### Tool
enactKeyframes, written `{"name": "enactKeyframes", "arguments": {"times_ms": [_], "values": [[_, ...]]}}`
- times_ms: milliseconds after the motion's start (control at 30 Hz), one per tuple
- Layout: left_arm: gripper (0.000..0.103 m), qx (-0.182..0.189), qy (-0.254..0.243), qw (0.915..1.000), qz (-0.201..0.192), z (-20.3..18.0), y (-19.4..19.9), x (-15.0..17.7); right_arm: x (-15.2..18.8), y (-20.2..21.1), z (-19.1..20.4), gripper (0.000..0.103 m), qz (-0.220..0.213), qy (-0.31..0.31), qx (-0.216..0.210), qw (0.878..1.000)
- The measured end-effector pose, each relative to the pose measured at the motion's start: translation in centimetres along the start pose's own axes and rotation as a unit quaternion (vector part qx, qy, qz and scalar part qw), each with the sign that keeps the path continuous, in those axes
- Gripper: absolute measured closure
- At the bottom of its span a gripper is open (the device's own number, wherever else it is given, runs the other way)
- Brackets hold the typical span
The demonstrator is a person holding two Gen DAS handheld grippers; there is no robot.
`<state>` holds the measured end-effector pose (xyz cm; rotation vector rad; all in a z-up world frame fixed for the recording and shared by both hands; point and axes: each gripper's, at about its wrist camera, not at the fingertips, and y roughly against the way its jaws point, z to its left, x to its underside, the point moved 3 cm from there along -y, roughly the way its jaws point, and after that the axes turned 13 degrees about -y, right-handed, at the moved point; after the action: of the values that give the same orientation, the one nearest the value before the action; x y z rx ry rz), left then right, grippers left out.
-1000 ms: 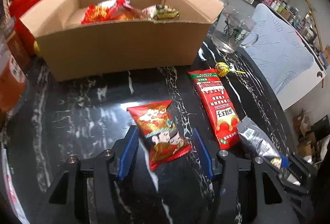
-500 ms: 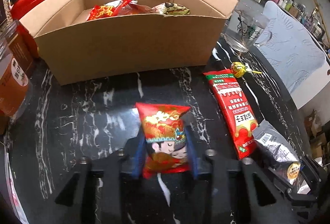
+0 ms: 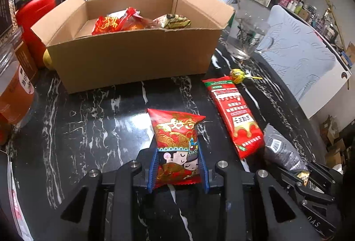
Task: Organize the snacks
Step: 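Lift the red-gold bag with the left tool while the right tool holds the silver pouch, then carry the red-gold bag and silver pouch with both tools over the box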
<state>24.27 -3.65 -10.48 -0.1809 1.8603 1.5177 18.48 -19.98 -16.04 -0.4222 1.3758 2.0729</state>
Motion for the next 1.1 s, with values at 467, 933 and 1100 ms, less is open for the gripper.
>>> {"name": "enactKeyframes", "arguments": {"times_ms": [467, 933, 1100], "values": [[0.072, -0.009, 0.002, 0.9985, -0.055, 0.7, 5.7, 0.9, 0.1, 1.4, 5.2, 0.072, 0.001, 0.025, -0.084, 0.996], [0.072, -0.044, 0.021, 0.9907, -0.127, 3.5, 11.6, -1.3, -3.3, 3.0, 10.6, 0.072, -0.030, 0.069, -0.133, 0.988], [0.072, -0.046, 0.016, 0.9872, -0.151, 4.2, 12.7, -3.1, -5.5, 4.1, 12.7, 0.072, -0.059, 0.098, -0.137, 0.984]]}}
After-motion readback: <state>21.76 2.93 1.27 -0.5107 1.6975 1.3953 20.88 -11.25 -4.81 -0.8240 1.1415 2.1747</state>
